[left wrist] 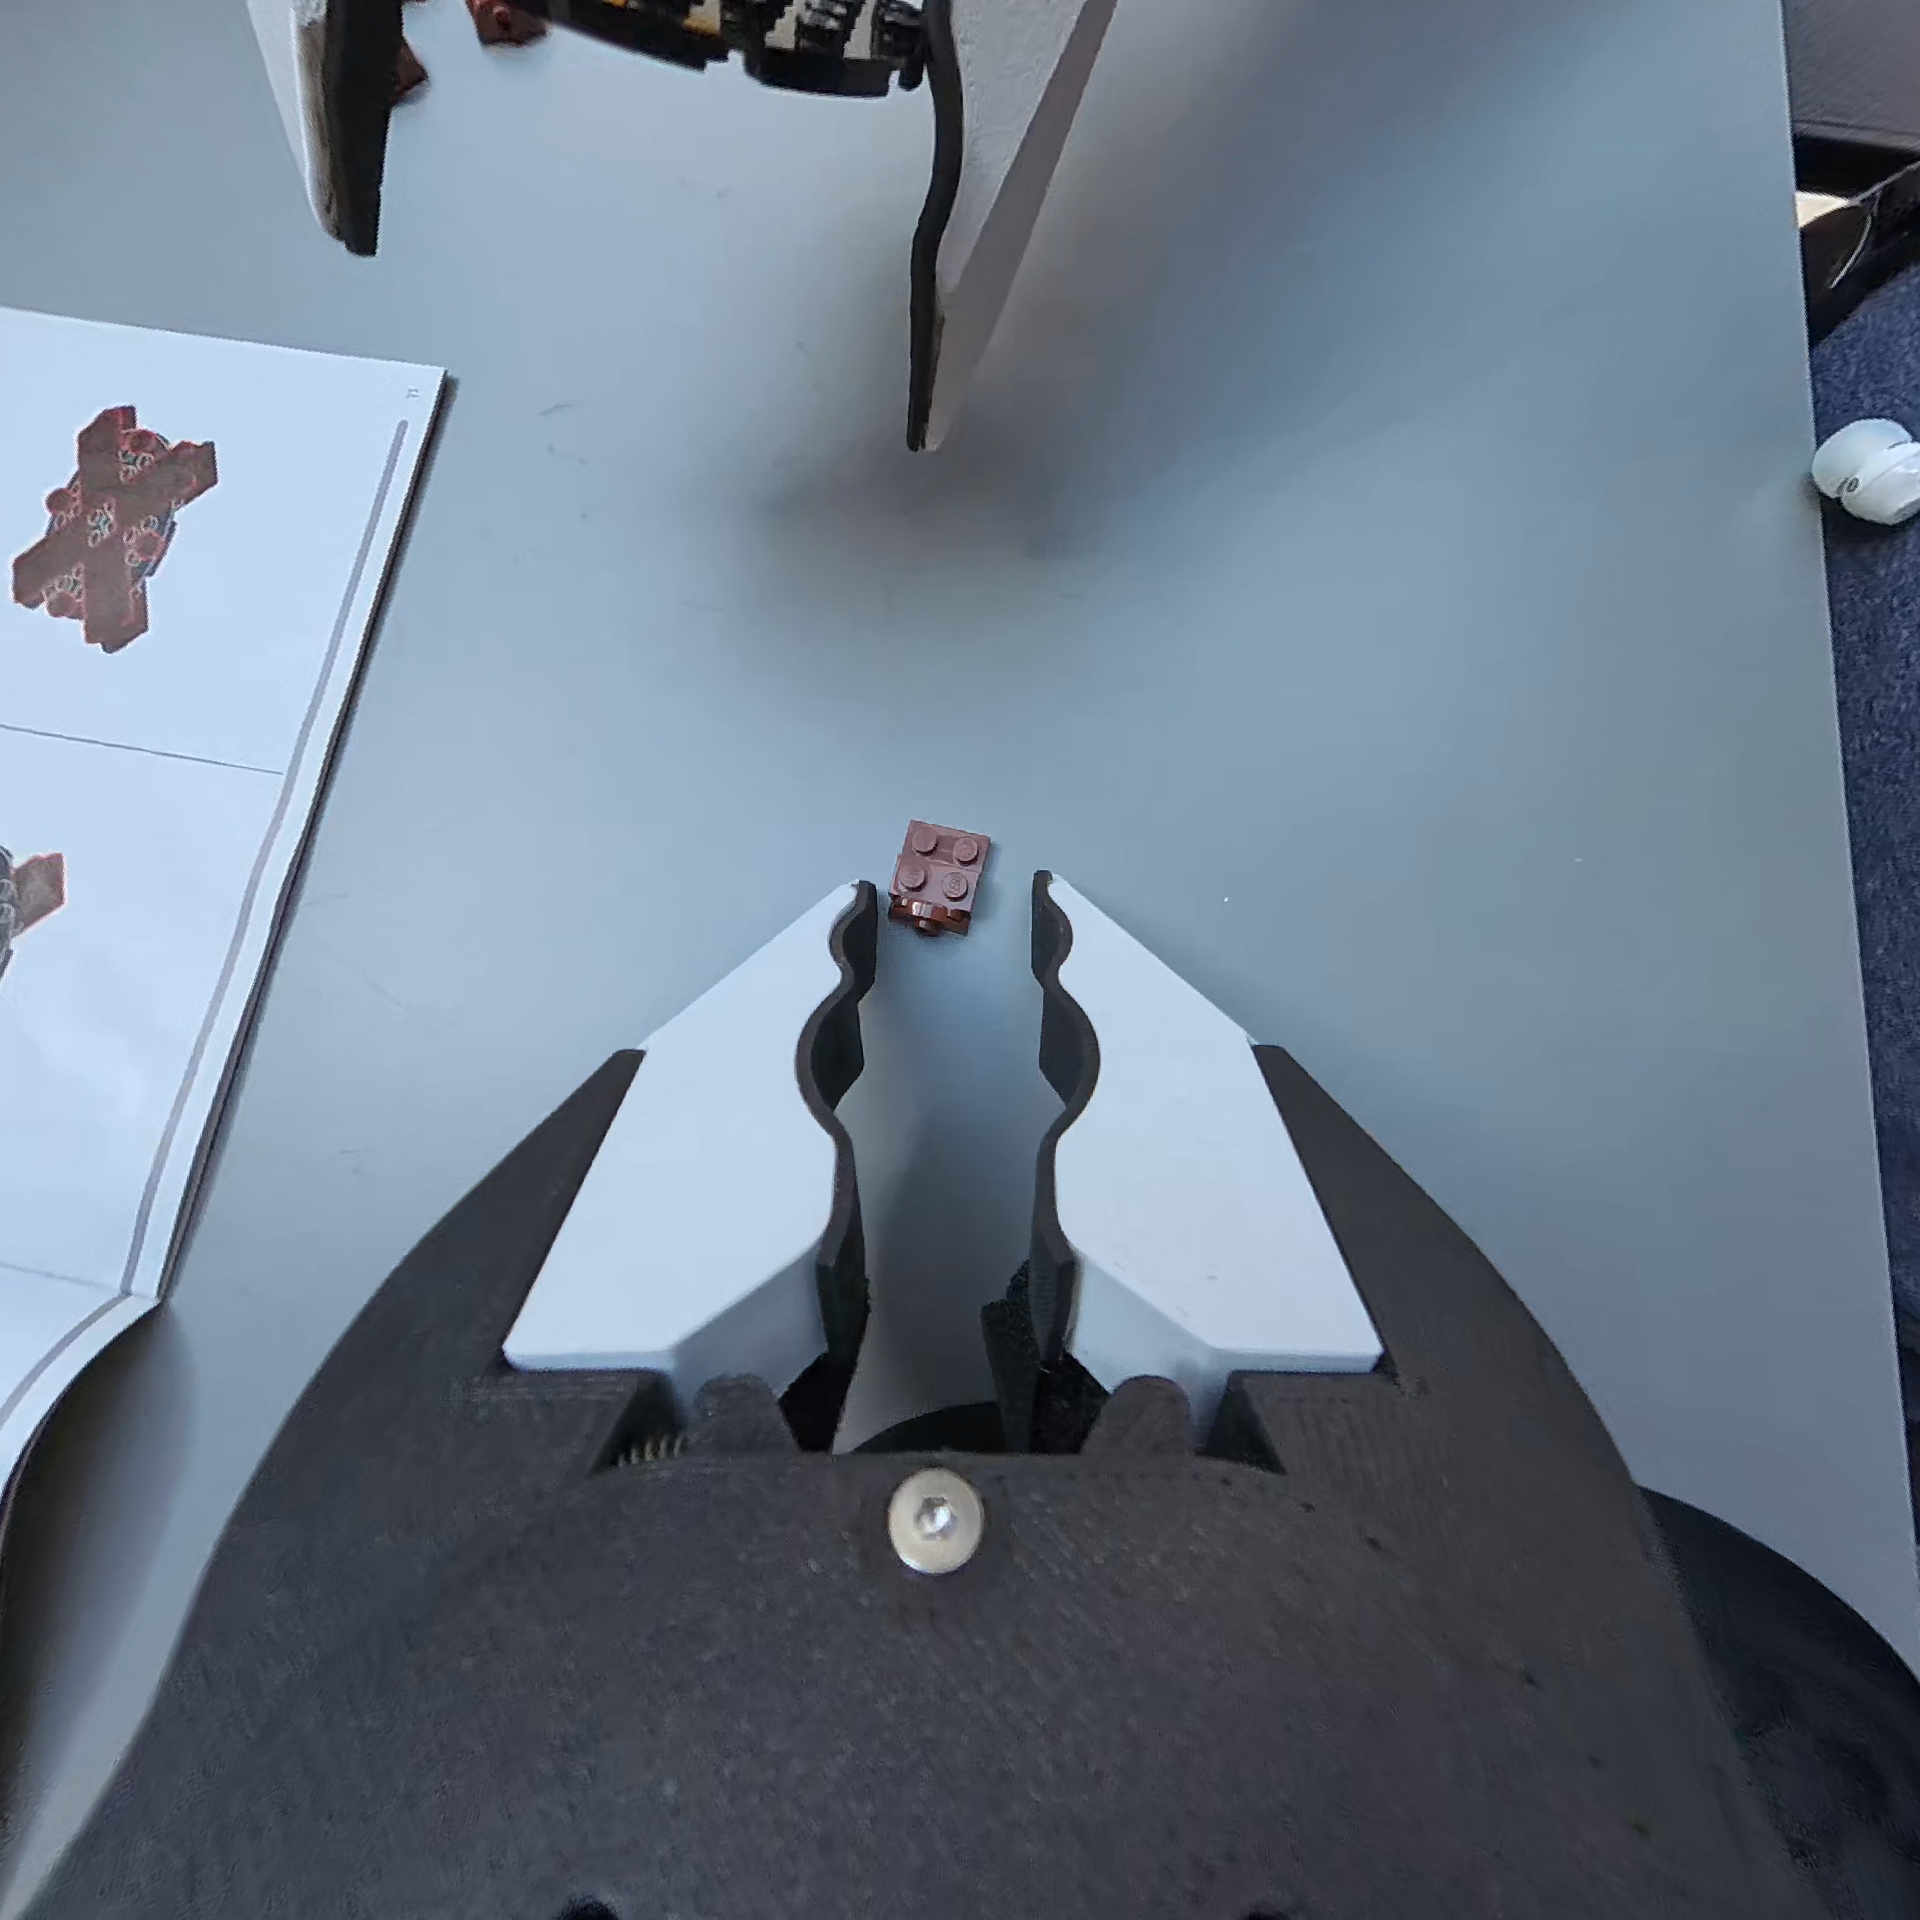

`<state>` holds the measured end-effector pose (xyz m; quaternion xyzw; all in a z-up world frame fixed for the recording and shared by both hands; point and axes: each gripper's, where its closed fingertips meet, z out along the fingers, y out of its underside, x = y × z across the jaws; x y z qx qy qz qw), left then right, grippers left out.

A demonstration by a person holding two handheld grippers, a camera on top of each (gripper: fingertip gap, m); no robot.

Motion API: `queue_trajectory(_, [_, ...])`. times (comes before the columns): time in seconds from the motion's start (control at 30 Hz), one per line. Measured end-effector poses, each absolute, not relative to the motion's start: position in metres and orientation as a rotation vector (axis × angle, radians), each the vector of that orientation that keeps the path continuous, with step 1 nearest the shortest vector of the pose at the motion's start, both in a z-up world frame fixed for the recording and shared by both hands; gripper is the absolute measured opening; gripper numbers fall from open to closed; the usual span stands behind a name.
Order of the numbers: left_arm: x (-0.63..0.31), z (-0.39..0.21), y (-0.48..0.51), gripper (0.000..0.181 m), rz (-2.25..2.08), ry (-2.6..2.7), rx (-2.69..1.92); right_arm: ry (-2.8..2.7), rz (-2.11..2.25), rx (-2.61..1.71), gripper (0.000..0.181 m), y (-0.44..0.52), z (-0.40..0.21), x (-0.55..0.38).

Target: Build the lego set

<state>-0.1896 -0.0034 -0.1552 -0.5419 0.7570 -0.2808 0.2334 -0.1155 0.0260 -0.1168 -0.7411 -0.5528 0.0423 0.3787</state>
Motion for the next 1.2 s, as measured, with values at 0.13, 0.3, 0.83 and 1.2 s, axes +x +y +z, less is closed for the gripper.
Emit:
queue_trajectory(0.13, [-0.189, -0.154, 0.002, 0.029, -0.750, 2.142, -1.359, -1.422, 0.112, -1.902, 0.081, 0.025, -0.120, -0.115])
queue_trajectory(0.3, [-0.188, -0.154, -0.002, 0.027, -0.814, 2.274, -1.160, -1.429, 0.114, -1.912, 0.081, 0.025, -0.123, -0.115])
queue_trajectory(0.83, [-0.183, -0.155, 0.006, 0.014, -0.877, 2.205, -1.165, -1.418, 0.171, -1.947, 0.081, 0.024, -0.127, -0.115])
queue_trajectory(1.2, [-0.153, -0.123, 0.006, 0.014, -0.798, 1.985, -1.328, -1.398, 0.297, -2.011, 0.081, 0.014, -0.124, -0.125])
